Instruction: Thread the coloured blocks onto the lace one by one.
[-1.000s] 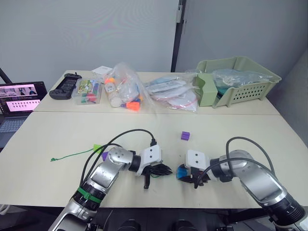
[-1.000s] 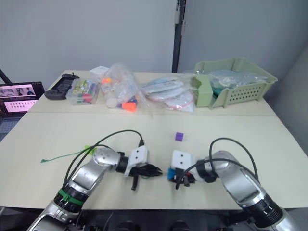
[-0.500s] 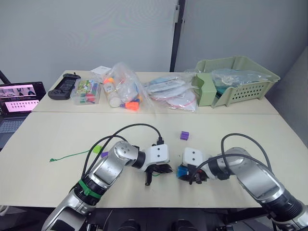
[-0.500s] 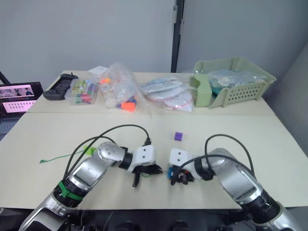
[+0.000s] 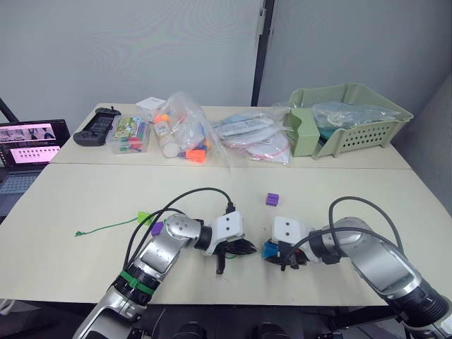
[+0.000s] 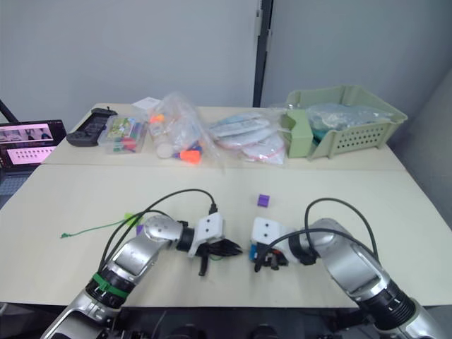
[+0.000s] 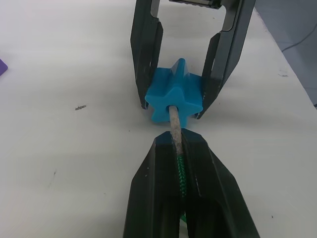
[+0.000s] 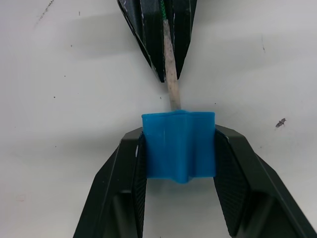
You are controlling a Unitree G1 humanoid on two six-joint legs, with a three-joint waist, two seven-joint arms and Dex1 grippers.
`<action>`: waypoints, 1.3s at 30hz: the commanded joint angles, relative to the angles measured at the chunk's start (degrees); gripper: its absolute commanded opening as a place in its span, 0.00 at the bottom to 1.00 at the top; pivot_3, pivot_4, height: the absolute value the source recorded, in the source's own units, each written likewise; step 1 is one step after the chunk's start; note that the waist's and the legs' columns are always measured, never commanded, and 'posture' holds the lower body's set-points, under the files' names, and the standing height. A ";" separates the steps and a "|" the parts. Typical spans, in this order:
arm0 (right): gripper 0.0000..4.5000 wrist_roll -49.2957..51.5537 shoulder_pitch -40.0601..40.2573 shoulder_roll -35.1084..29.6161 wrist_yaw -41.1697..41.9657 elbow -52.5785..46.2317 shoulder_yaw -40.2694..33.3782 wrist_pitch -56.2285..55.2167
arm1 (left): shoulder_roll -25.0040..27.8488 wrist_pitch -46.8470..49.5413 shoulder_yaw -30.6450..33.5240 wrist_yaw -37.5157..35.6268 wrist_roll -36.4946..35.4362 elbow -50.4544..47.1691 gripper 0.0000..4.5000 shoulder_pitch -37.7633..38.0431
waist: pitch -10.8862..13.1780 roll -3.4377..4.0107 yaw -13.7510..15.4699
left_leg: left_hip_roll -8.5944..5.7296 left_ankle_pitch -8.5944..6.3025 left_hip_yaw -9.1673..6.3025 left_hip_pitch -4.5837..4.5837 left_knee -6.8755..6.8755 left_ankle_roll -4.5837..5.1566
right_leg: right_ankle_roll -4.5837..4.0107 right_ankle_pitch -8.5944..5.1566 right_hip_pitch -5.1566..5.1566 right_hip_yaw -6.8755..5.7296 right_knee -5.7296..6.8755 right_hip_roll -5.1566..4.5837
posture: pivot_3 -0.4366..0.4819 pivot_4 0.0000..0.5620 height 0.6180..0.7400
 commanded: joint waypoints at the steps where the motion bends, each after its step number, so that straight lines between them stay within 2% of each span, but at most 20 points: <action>1: 0.30 1.19 -0.04 1.10 0.18 -1.14 1.84 0.48 | -1.61 -2.17 -1.88 -0.03 -0.34 -1.97 0.00 -1.31 | 0.00 0.00 0.00 | 0.00 0.00 0.00 0.00 0.00 0.00 | 0.00 0.00 0.00 0.00 0.00 0.00 | 0.48 0.27 1.00; 2: 0.30 1.20 -0.05 1.14 0.20 -1.20 1.85 0.56 | -1.63 -2.22 -1.82 0.06 -0.30 -1.96 0.00 -1.30 | 0.00 0.00 0.00 | 0.00 0.00 0.00 0.01 0.00 0.00 | 0.00 0.00 0.00 0.00 0.00 0.00 | 0.48 0.27 1.00; 11: 0.30 1.08 -0.03 1.11 0.35 -1.10 1.91 0.39 | -1.77 -1.37 -1.34 0.36 -1.08 -2.35 0.65 -1.63 | 0.00 0.00 -0.22 | 0.02 0.00 -0.01 0.04 -0.05 0.00 | 0.00 0.00 -0.01 0.00 0.05 0.02 | 0.48 0.27 1.00; 19: 0.30 0.97 -0.01 0.87 0.37 -1.11 1.92 0.39 | -0.82 -0.79 -0.59 0.12 -1.53 -2.42 0.65 -2.51 | 0.00 0.00 -0.29 | 0.02 0.00 -0.01 0.04 -0.06 0.00 | 0.00 0.00 -0.01 0.00 0.04 0.03 | 0.48 0.27 1.00; 29: 0.30 0.85 -0.05 0.85 0.24 -0.99 2.13 0.55 | 5.12 -0.67 3.32 -2.53 -4.67 -3.15 0.65 -3.03 | 0.00 0.00 -0.31 | 0.03 0.00 0.00 0.04 -0.06 0.00 | 0.00 0.00 -0.04 -0.01 0.05 0.03 | 0.48 0.27 1.00; 39: 0.30 0.92 -0.18 0.75 0.26 -1.35 2.11 0.79 | 5.01 -4.17 0.74 -1.29 -0.42 2.25 0.65 -4.03 | 0.00 0.00 -0.29 | 0.02 0.00 0.00 0.04 -0.06 0.00 | 0.00 0.00 -0.03 -0.01 0.04 0.03 | 0.48 0.27 1.00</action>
